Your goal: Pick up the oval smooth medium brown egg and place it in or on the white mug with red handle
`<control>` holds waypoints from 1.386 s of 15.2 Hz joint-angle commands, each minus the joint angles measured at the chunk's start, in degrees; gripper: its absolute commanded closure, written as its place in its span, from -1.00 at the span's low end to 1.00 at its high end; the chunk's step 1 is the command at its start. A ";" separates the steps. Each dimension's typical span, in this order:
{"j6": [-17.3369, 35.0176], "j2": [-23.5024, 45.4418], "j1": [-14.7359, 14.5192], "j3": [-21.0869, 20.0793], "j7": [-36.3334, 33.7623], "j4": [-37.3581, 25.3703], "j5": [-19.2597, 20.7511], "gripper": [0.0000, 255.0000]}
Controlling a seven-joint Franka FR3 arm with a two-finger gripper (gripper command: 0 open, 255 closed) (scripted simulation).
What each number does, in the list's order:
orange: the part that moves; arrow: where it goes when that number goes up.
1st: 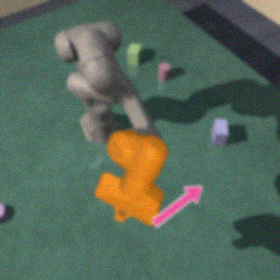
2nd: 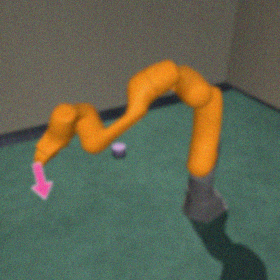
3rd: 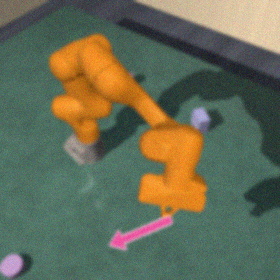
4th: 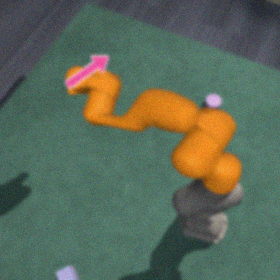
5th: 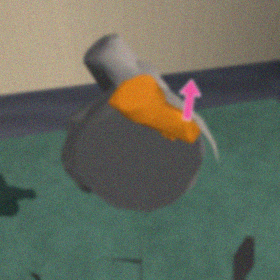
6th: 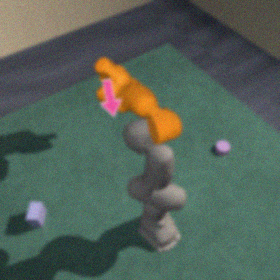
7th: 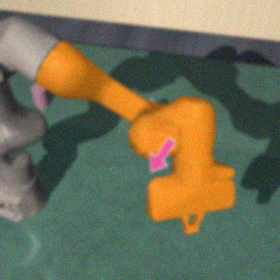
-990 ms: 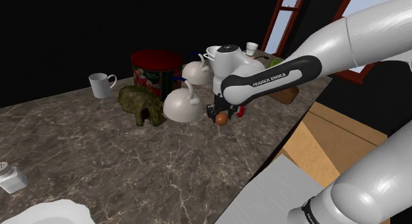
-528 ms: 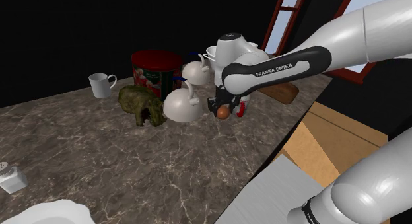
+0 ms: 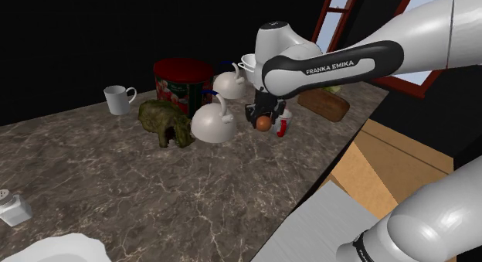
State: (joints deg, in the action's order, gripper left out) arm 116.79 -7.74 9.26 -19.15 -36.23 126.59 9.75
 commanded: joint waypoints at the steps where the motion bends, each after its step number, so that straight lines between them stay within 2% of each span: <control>1: -1.61 -0.39 0.00 0.08 0.47 -1.27 -0.27 1.00; 12: -9.45 -2.48 -0.05 0.38 2.42 -7.32 -1.41 1.00; 21: -7.22 0.32 5.49 7.45 13.90 -9.85 0.78 1.00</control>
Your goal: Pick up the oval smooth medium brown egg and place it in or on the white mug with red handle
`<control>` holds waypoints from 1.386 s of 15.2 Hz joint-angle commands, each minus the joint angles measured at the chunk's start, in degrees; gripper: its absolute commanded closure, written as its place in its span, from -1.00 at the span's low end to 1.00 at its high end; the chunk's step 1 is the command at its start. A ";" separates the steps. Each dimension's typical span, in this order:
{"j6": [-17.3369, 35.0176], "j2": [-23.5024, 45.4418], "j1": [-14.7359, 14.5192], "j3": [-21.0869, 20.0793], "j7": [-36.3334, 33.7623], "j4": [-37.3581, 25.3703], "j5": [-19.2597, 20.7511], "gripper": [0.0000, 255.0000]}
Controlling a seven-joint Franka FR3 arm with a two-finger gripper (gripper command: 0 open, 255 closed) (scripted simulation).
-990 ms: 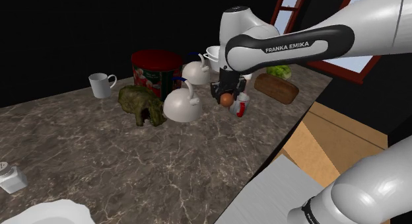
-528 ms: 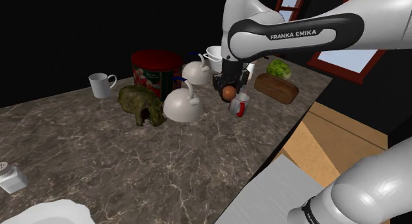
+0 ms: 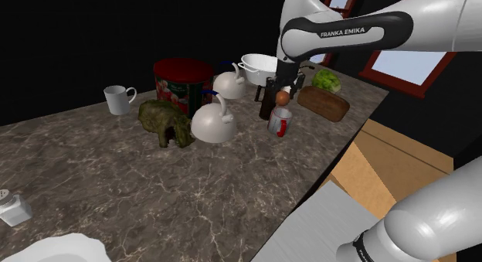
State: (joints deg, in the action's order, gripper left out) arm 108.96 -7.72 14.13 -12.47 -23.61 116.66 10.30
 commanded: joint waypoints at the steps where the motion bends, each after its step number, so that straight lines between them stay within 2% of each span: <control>1: 0.80 0.87 1.22 1.49 2.50 -0.53 0.45 1.00; 4: 1.30 2.99 3.06 3.65 6.24 -2.83 1.02 1.00; 18: 11.63 5.84 3.22 3.68 3.76 4.92 2.55 1.00; 21: 11.63 5.84 3.21 3.69 3.76 4.92 2.55 1.00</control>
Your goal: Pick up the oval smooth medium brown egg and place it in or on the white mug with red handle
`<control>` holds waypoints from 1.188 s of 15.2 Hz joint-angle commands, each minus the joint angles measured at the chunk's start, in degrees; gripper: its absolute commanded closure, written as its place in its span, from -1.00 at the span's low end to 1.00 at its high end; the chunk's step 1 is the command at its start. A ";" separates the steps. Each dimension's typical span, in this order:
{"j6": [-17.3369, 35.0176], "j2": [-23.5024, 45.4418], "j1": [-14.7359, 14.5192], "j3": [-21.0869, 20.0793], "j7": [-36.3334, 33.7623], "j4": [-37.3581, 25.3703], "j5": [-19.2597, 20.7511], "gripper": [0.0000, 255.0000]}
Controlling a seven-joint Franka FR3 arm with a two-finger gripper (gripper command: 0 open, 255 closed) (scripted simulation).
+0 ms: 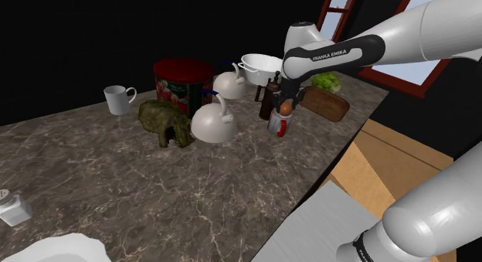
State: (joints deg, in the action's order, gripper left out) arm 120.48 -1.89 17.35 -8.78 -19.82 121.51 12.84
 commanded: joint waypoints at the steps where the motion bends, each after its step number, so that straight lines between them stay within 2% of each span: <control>1: 0.12 0.02 0.00 0.00 -0.03 0.06 0.02 1.00; 5: 0.12 0.02 0.00 0.00 -0.03 0.06 0.02 1.00; 6: 0.12 0.02 0.00 0.00 -0.03 0.06 0.02 -1.00; 11: 0.12 0.02 0.00 0.00 -0.03 0.06 0.02 -1.00; 15: -6.86 -2.32 -0.59 -0.58 0.69 -4.58 -1.18 -1.00; 18: -6.86 -2.32 -0.59 -0.58 0.69 -4.57 -1.18 -1.00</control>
State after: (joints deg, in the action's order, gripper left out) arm 113.82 -4.20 16.76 -9.35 -19.16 117.10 11.68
